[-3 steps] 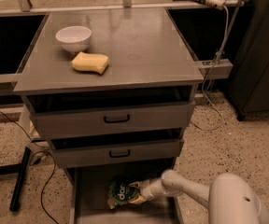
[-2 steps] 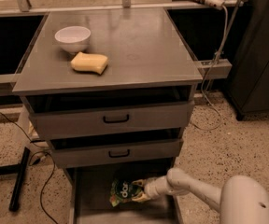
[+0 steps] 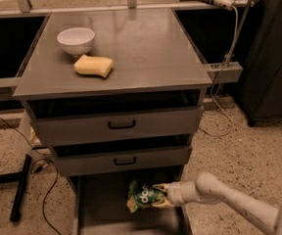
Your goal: Pick green rice chip bag from bottom drawer and place on counter
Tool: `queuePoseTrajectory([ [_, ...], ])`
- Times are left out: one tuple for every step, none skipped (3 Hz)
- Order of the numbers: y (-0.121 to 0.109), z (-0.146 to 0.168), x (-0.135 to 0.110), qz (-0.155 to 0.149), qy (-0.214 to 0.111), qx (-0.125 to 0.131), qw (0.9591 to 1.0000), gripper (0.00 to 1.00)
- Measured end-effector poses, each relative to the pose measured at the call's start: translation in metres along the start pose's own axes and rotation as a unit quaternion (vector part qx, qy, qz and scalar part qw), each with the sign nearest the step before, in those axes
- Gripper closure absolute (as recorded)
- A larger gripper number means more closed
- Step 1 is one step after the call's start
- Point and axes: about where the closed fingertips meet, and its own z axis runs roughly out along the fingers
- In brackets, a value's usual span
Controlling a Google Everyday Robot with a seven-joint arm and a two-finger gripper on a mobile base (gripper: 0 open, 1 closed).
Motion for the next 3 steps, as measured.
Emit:
queuePoseTrajectory([
  [-0.006,-0.077,-0.016,-0.003,0.032,0.032,0.9990,1.00],
  [-0.018,-0.151,-0.043,-0.013,0.067,0.056,0.9961,1.00],
  [-0.039,-0.218,-0.079,-0.038,0.088,0.078,0.9923,1.00],
])
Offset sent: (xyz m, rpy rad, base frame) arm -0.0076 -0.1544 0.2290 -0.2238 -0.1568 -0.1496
